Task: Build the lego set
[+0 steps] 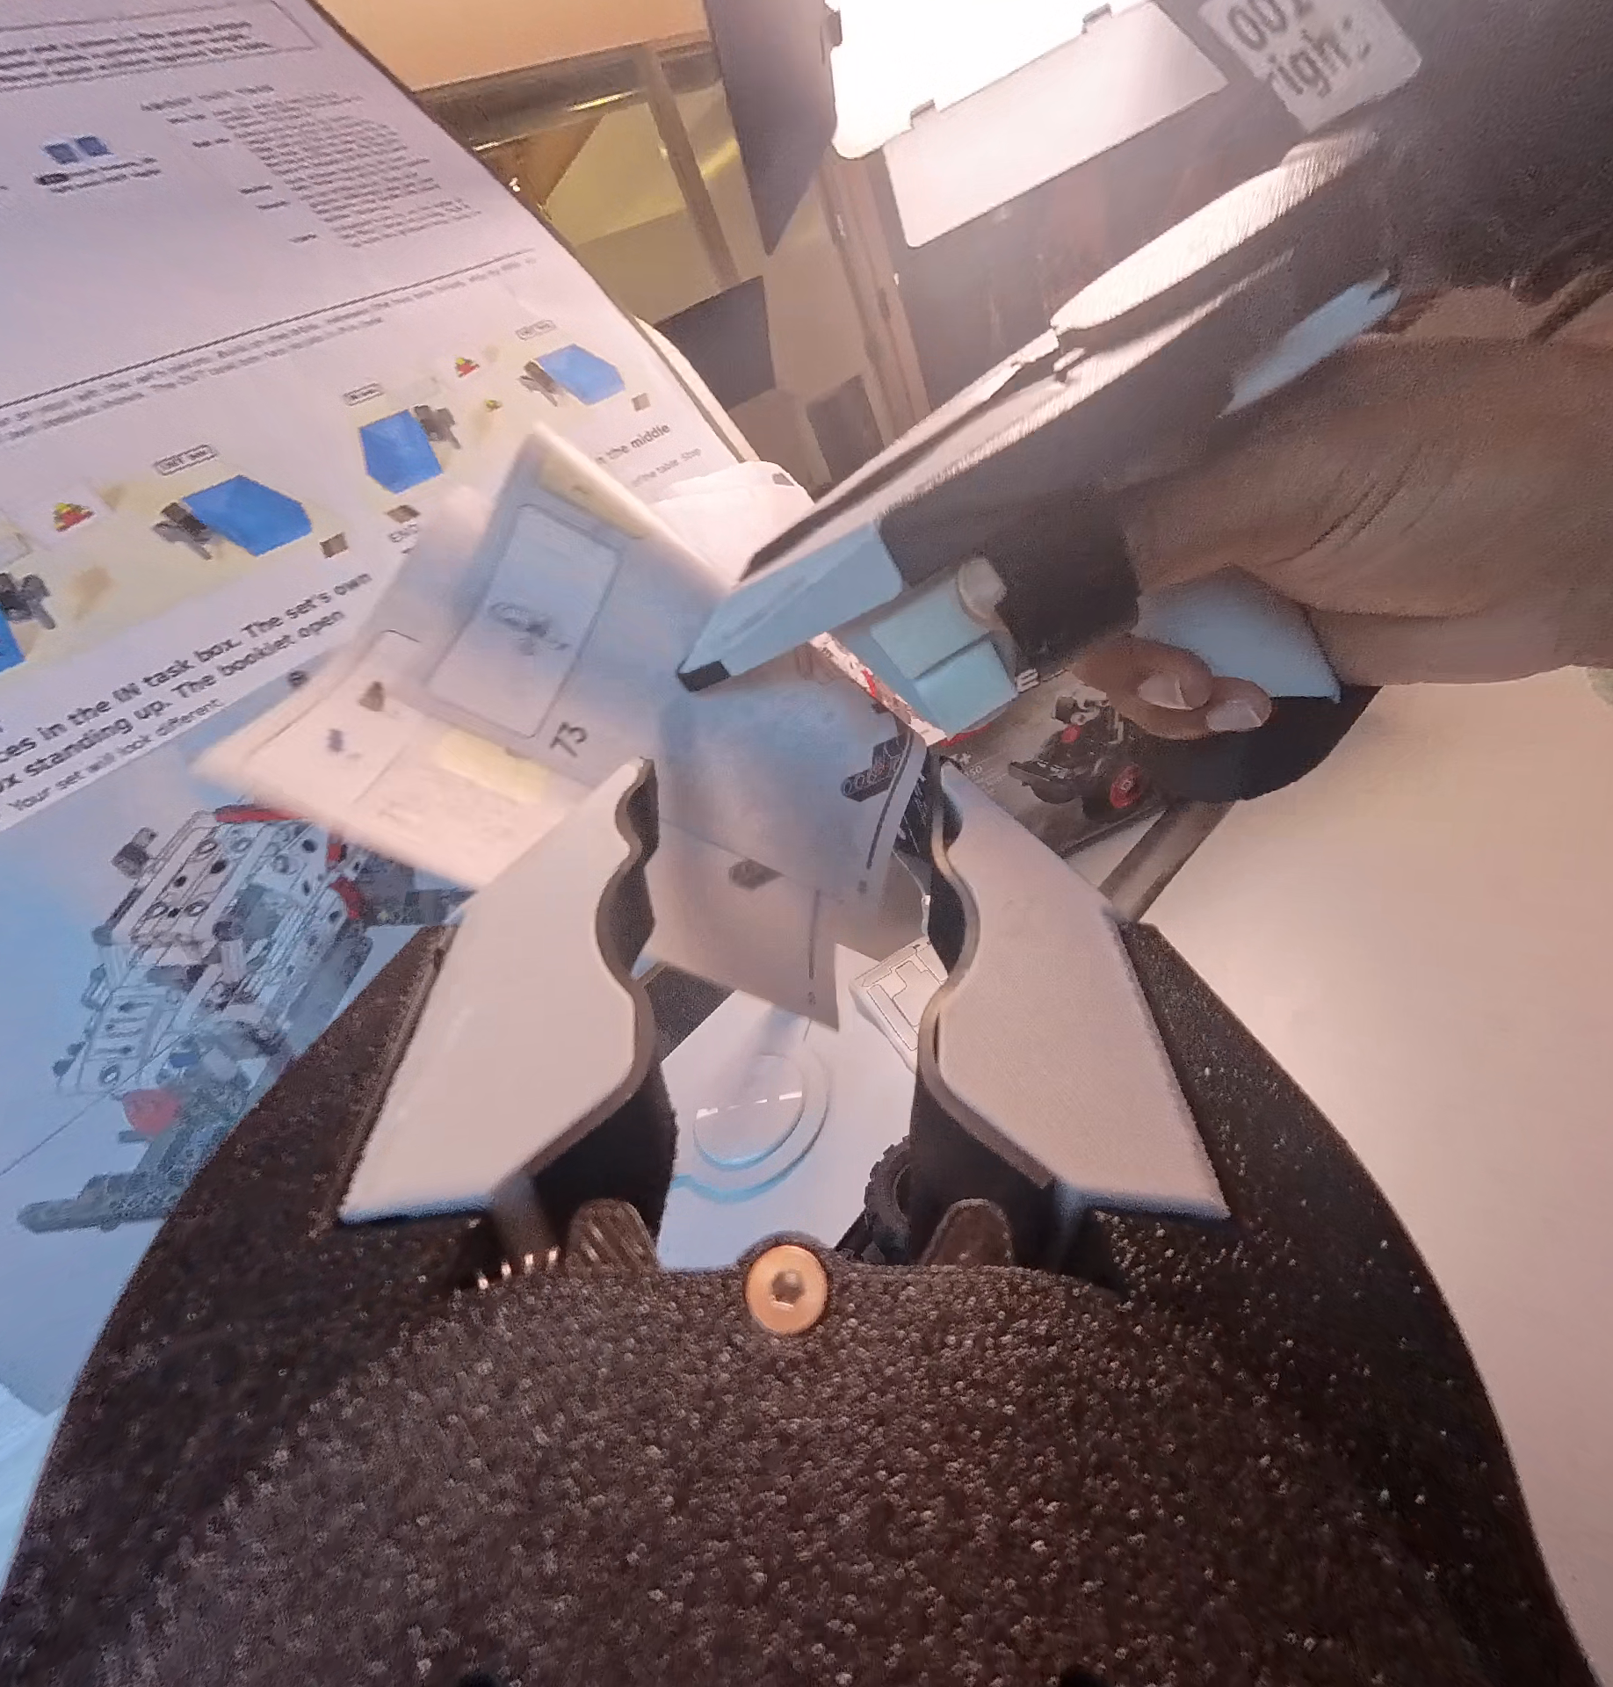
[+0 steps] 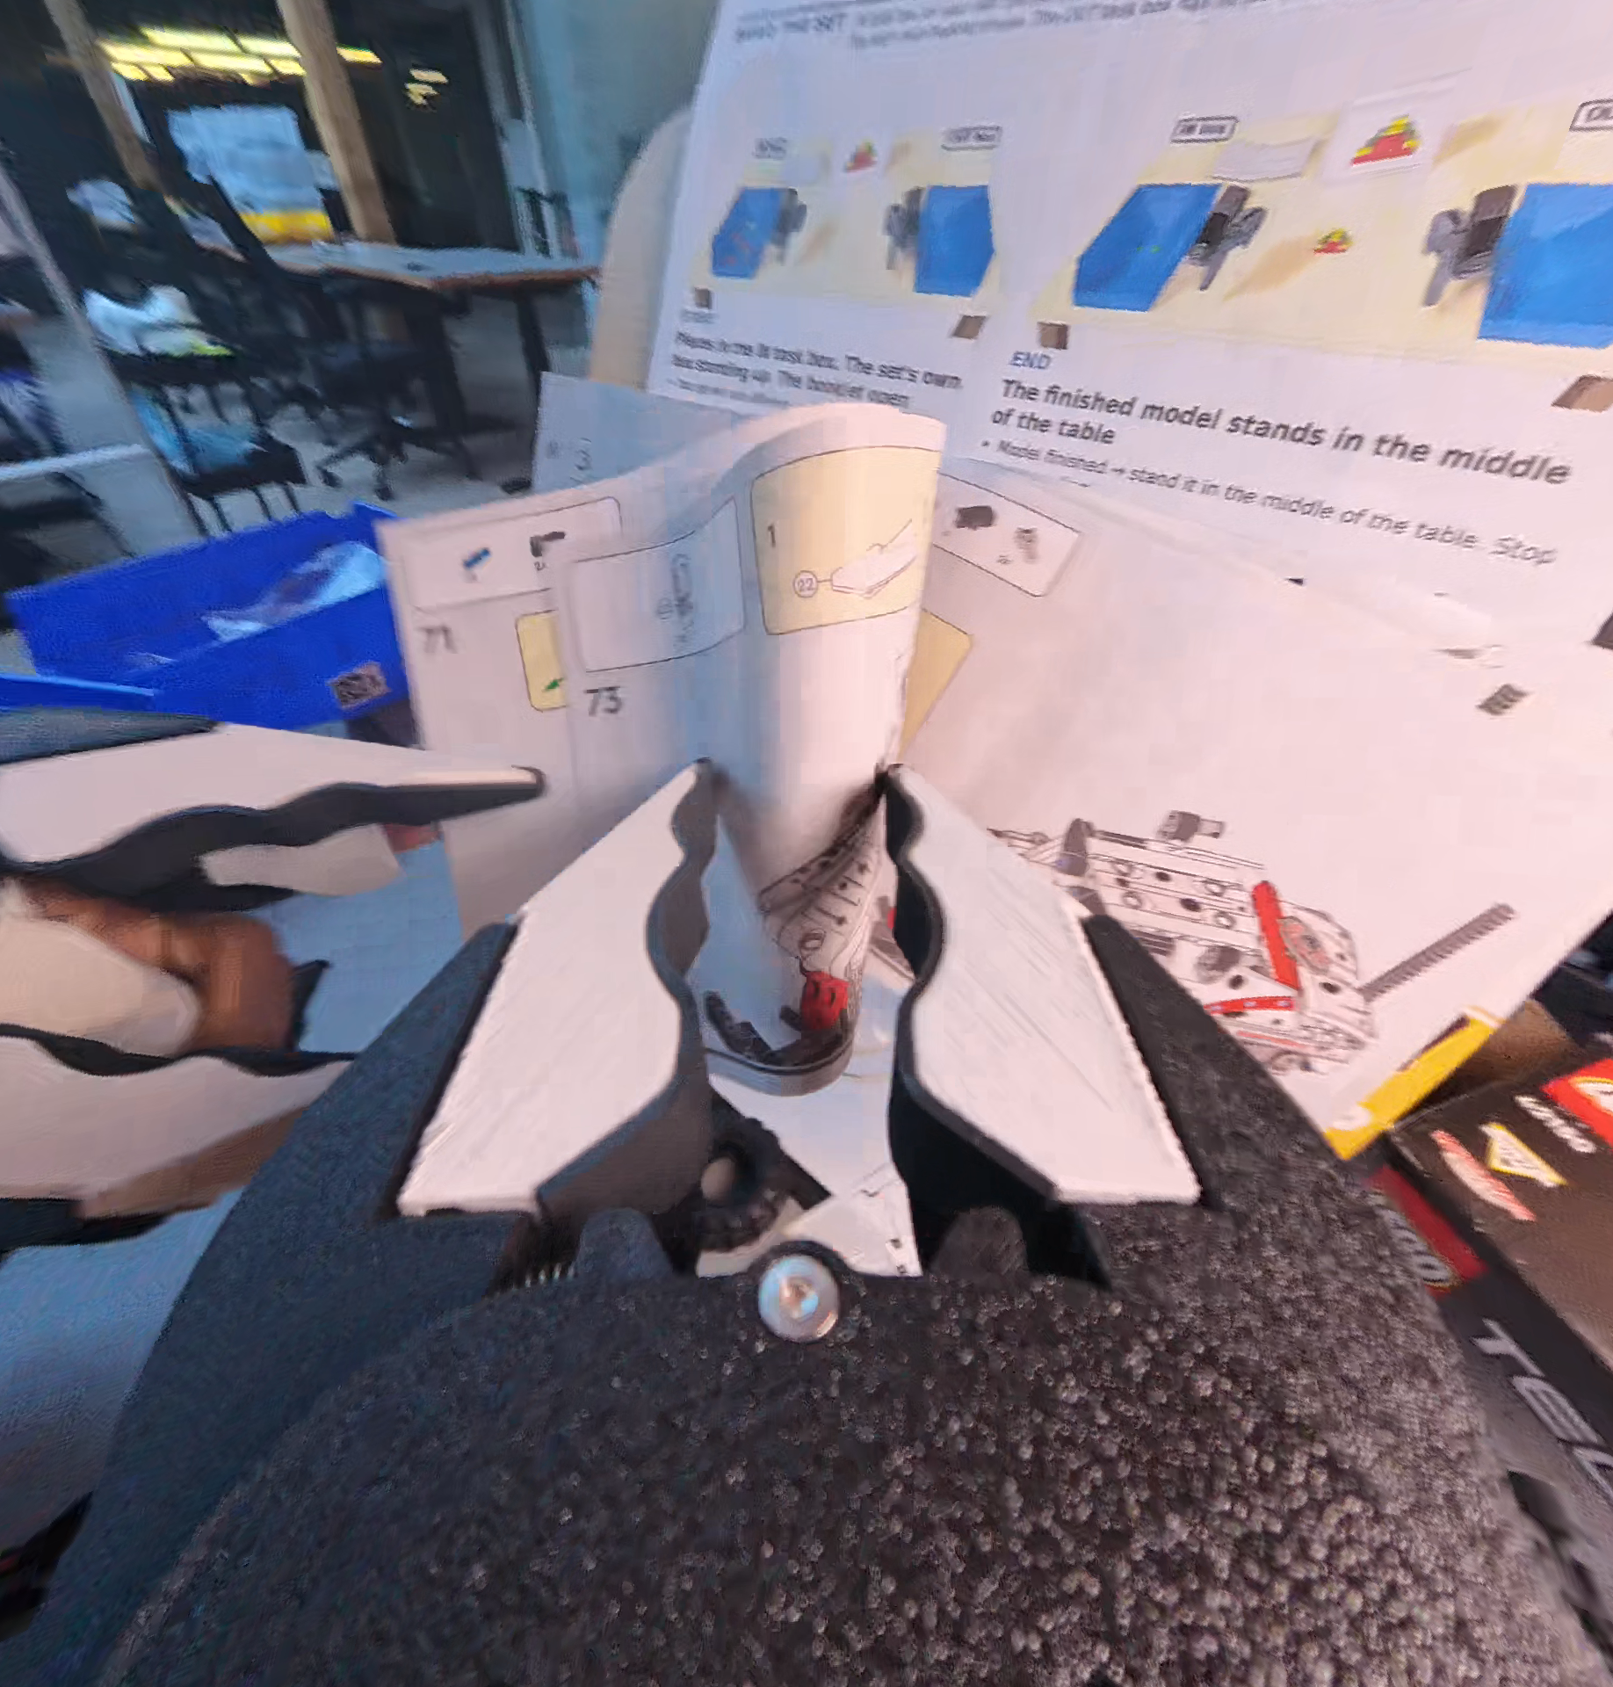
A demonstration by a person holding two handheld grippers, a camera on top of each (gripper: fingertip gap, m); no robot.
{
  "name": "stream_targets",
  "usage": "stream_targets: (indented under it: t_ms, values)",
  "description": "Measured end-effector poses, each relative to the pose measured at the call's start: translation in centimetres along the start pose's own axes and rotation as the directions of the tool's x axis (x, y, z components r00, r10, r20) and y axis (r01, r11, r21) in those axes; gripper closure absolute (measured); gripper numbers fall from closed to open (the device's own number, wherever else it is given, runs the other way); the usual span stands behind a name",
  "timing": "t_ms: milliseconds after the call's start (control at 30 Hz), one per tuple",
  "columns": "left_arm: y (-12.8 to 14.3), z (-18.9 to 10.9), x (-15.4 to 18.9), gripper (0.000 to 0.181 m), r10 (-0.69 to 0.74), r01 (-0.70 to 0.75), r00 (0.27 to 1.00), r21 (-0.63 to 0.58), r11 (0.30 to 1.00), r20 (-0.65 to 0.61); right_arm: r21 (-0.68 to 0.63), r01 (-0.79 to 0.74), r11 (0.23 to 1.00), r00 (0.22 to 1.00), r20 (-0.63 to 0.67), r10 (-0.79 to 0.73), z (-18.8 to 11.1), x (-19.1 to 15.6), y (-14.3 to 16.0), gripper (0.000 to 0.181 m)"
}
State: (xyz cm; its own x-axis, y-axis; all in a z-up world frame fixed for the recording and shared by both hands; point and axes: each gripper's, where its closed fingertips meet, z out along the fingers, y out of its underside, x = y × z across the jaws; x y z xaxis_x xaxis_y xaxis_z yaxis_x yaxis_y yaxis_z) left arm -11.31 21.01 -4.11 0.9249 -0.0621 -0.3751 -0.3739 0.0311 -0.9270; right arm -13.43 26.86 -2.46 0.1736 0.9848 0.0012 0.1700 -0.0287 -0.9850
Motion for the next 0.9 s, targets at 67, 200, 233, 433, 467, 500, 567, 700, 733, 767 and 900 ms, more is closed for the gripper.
stream_targets:
  t_ms: [67, 200, 233, 433, 467, 500, 567, 700, 733, 767, 900]
  values:
    - [0.0, -1.2, -1.9, 0.127, -0.083, 0.082, 0.996, 0.033, 0.996, 0.04, -0.004, 0.016, 1.0, 1.0, 0.0, -0.016, 0.4, 0.5, 0.3, 0.162]
    - [2.2, -2.0, -6.3, 0.122, -0.371, 0.369, 0.926, 0.042, 0.929, 0.067, 0.026, 0.019, 0.999, 0.999, -0.039, -0.018, -0.1, 1.8, 0.8, 0.17]
    - [2.9, -1.7, -6.7, 0.117, -0.45, 0.45, 0.892, 0.024, 0.893, 0.041, 0.037, 0.012, 0.999, 0.999, -0.042, -0.011, -0.1, 2.1, 0.8, 0.171]
    - [3.5, 1.6, -6.5, 0.103, -0.685, 0.689, 0.709, -0.042, 0.724, -0.168, 0.098, -0.121, 0.988, 0.983, 0.148, 0.105, -0.2, 0.4, -0.4, 0.174]
    - [3.4, 2.1, -6.8, 0.103, -0.683, 0.688, 0.71, -0.038, 0.724, -0.171, 0.106, -0.139, 0.985, 0.977, 0.176, 0.119, -0.2, 0.2, -0.6, 0.174]
    - [3.2, 2.5, -7.0, 0.105, -0.681, 0.687, 0.709, -0.033, 0.725, -0.184, 0.117, -0.172, 0.978, 0.967, 0.208, 0.145, -0.3, 0.1, -0.8, 0.176]
    - [2.6, 3.1, -6.7, 0.113, -0.707, 0.719, 0.661, -0.058, 0.693, -0.252, 0.123, -0.258, 0.958, 0.934, 0.287, 0.214, -0.6, 0.0, -1.2, 0.178]
    - [0.6, 2.3, -5.5, 0.169, -0.727, 0.776, 0.529, -0.097, 0.623, -0.437, 0.113, -0.328, 0.938, 0.909, 0.308, 0.281, -0.6, 1.3, -0.7, 0.178]
    - [0.5, 1.9, -6.0, 0.179, -0.723, 0.774, 0.543, -0.077, 0.628, -0.427, 0.115, -0.326, 0.938, 0.914, 0.292, 0.282, -0.6, 1.8, -0.5, 0.178]
    - [0.7, 1.5, -6.9, 0.181, -0.72, 0.766, 0.572, -0.057, 0.64, -0.393, 0.12, -0.319, 0.94, 0.923, 0.265, 0.279, -0.7, 2.6, -0.3, 0.178]
    - [1.9, -0.5, -11.9, 0.181, -0.688, 0.702, 0.695, -0.01, 0.712, -0.208, 0.115, -0.149, 0.982, 0.981, -0.104, 0.161, -1.4, 9.3, 0.8, 0.171]
